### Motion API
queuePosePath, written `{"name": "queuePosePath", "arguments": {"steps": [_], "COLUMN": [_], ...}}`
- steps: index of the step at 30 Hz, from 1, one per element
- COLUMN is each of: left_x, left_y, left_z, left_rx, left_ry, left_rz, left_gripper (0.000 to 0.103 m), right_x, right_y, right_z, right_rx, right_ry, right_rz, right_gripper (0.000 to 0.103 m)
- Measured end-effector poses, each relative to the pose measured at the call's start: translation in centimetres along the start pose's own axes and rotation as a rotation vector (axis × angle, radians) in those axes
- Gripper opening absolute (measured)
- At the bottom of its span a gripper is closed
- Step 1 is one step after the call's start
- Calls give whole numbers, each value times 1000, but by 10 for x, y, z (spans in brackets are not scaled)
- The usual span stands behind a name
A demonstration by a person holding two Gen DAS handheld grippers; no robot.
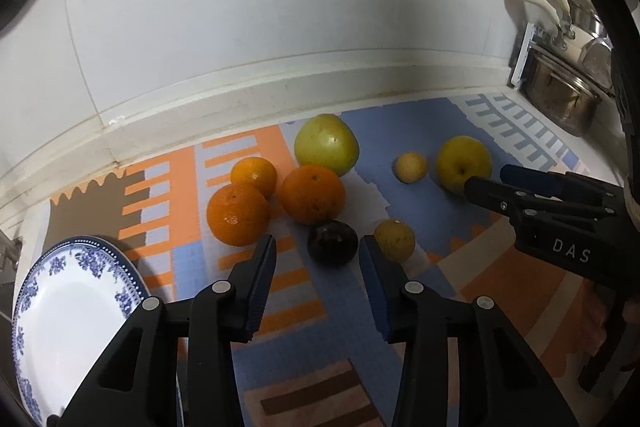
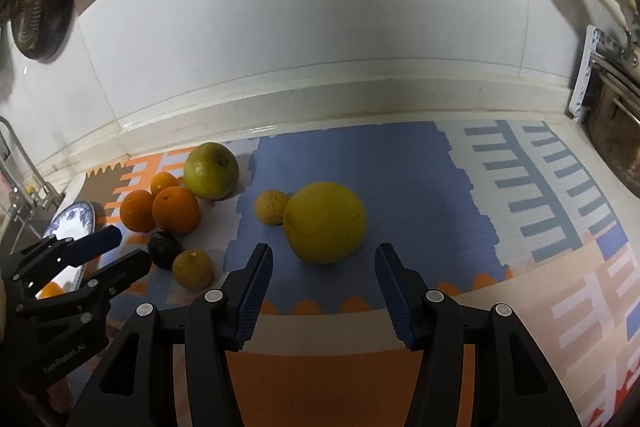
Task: Organize fruits
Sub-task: 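Grasp the second dark plum with the left tool while the right tool grasps the pomelo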
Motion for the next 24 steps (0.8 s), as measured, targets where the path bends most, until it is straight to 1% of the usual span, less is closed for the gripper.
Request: {"name": "queuePosePath", "arguments": {"steps": [5, 7, 12, 14, 17, 24], "left_x": [0, 0, 1, 1, 2, 2], "left_y": [5, 8, 14, 16, 19, 18], "left_z": [-4, -6, -7, -7, -7, -5], "left_rx": [-20, -31, -47, -54, -74, -78], "left_ry": [15, 15, 8, 0, -18, -23], "left_rz": [7, 12, 26, 35, 42, 42], "left_gripper": [40, 38, 37, 33, 30, 29], "right_x": [2, 2, 5, 6, 7, 10], "right_y": [6, 9, 16, 19, 23, 24], "right_z": [-2, -2, -3, -3, -2, 0], "right_rx": [-1, -2, 3, 2, 17, 27], "right_ry": [0, -5, -2, -3, 2, 3], "right_rz": [9, 14, 21, 23, 34, 27], "right_gripper": [54, 54, 54, 54, 54, 54]}}
Point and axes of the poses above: each gripper's, at about its wrist camera, not at the fingertips, and y roughly the way its jaws point, z to its left, x to its top, the point moved 7 cm from there along y, roughly the way its jaws point, and after that the axes turned 5 degrees about x, right-handed, at the moved point
